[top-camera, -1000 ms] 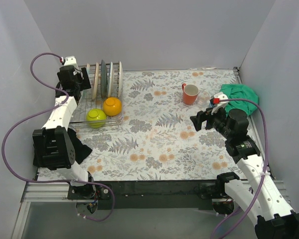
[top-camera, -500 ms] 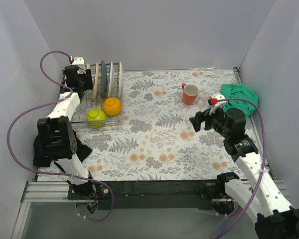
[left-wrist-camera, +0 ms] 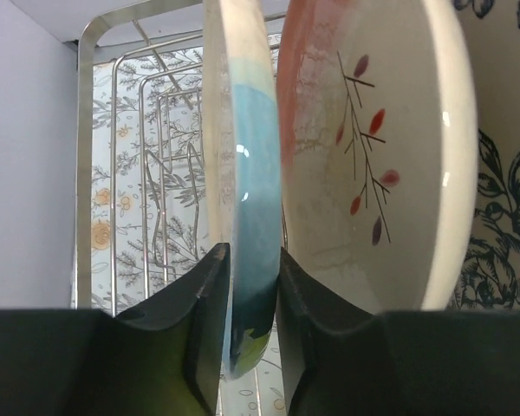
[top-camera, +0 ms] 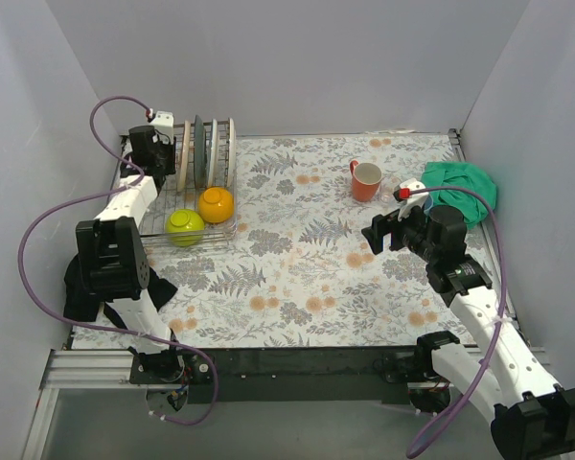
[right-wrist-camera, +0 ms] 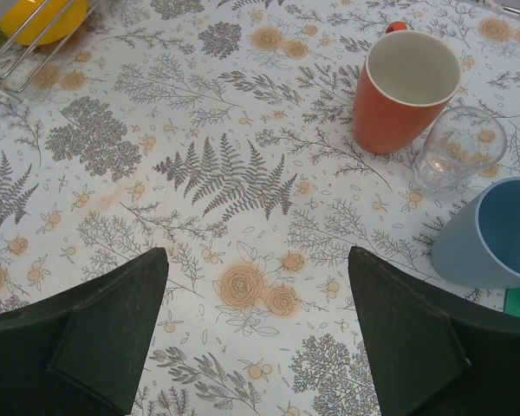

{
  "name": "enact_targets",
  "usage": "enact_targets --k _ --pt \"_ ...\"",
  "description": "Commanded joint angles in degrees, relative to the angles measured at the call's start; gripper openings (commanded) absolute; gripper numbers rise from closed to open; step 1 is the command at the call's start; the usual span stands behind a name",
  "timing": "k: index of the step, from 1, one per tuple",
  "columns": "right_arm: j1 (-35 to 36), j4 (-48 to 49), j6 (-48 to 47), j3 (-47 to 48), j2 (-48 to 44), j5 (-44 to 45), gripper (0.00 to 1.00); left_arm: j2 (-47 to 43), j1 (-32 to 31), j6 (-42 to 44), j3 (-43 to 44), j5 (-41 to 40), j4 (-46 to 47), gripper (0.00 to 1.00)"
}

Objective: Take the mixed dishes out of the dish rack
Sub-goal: Pick up the plate from the dish rack.

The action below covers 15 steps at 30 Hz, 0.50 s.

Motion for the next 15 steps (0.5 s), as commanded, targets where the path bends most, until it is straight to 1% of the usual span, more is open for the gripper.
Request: enact_targets --k 1,3,6,7,8,11,12,15 --pt "0.27 2.81 -1.04 0.3 0.01 -0.63 0.92 -1.48 -1.04 3.66 2.58 -1.46 0.01 0.21" --pt "0.18 2.81 -1.04 0.3 -0.07 -0.71 0.92 -2.1 -1.91 5.06 2.84 -3.22 -0.17 0.15" --pt "0.27 2.81 -1.04 0.3 -0.6 -0.63 0.92 -3.24 -3.23 7.43 3.28 -6.73 -0.25 0.09" --pt "0.18 2.81 -1.04 0.21 -0.69 -0.54 0.92 -3.59 -3.5 7.88 3.46 -7.53 -0.25 0.01" --pt "0.18 2.81 -1.04 0.21 -0.95 -0.54 0.92 -4.03 -3.59 8.32 3.64 -9.01 -0.17 0.0" --pt "0.18 2.81 -1.04 0.12 -1.39 -0.63 0.92 -5.61 -3.59 9.46 4.25 -11.13 -0.17 0.0" --pt "0.27 2.81 -1.04 0.04 -1.48 -0.89 0.92 -6.14 -5.42 9.64 4.34 -11.49 -0.17 0.0" --pt "0.27 2.81 -1.04 0.03 -2.01 -0.98 0.92 -8.07 -5.79 10.25 4.6 -12.54 -0.17 0.0"
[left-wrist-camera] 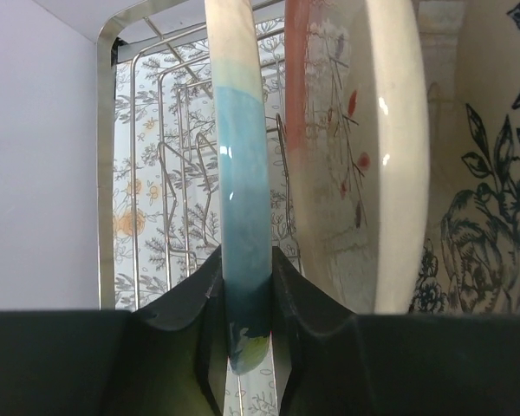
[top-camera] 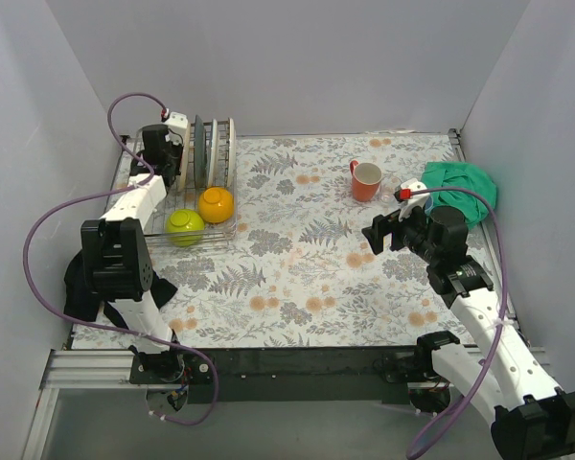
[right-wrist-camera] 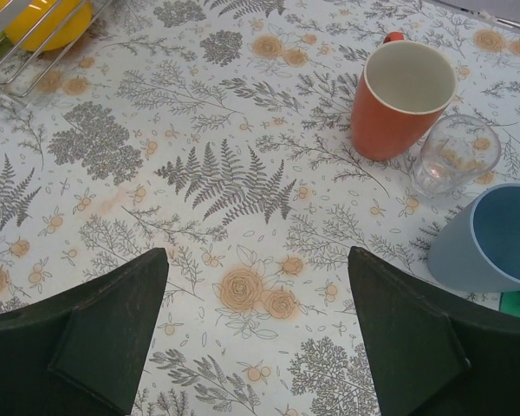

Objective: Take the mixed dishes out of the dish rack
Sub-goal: Pick up the plate from the dish rack.

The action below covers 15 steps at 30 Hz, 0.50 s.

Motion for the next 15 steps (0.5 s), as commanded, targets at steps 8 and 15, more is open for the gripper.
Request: enact_targets --k 8,15 --pt "0.29 2.74 -0.8 0.21 -2.23 -0.87 0.92 -12.24 -2.01 4.4 4.89 -5.25 1.56 0.0" --pt "0.38 2.66 -0.8 0.12 -2.93 -0.7 0.92 -14.09 -2.27 2.56 6.38 -5.51 1.56 0.0"
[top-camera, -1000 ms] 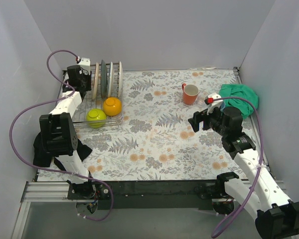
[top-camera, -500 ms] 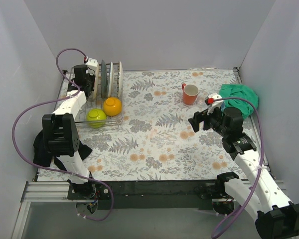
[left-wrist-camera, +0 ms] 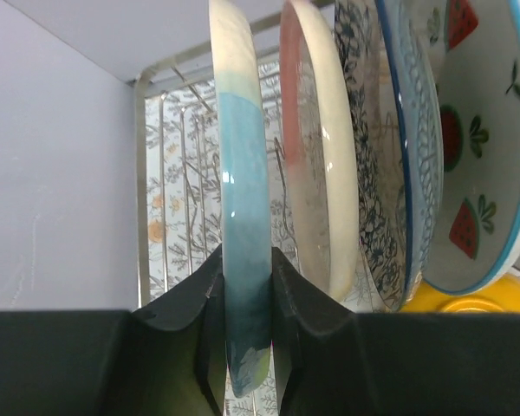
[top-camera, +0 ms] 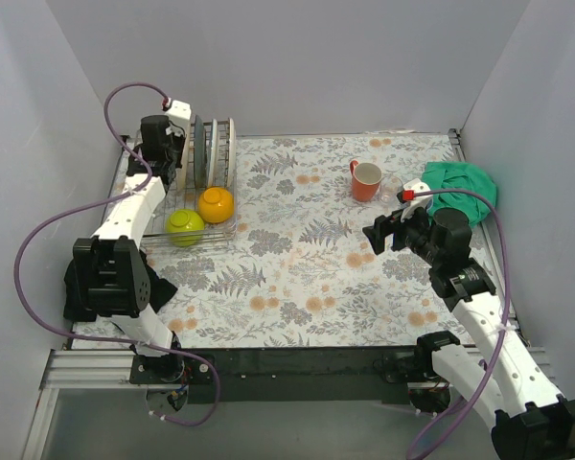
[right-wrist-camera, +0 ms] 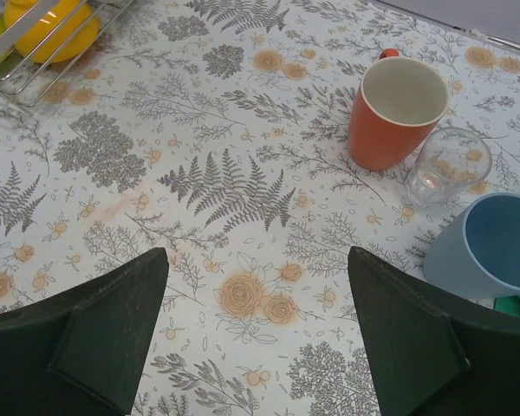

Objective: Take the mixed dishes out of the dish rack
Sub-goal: Pick up the plate from the dish rack.

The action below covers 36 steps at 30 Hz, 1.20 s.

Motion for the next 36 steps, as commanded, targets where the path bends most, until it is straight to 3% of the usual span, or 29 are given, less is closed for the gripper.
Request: enact_targets --k 1,11,17,28,36 --pt "0.36 2.57 -0.8 0.04 -1.38 -0.52 0.92 -7.65 0.28 0.87 5.53 -3.28 6.47 0.0" --pt "0.54 2.57 -0.8 0.12 -1.3 -0.69 0.92 -11.86 0.28 -2.73 6.24 -1.61 3.84 0.0" --pt "0.62 2.57 -0.62 0.03 -1.47 -1.13 0.92 -17.92 -1.03 -3.35 5.01 3.31 1.82 0.0" --pt "0.62 2.22 0.87 0.21 -4.1 -1.92 0.92 -26.19 -18.95 -2.99 7.03 6.56 -3.98 0.0" --pt "0.62 0.73 3.24 -1.28 -7.62 -0.44 0.92 -26.37 -33.71 -3.18 5.36 9.2 -5.13 0.0"
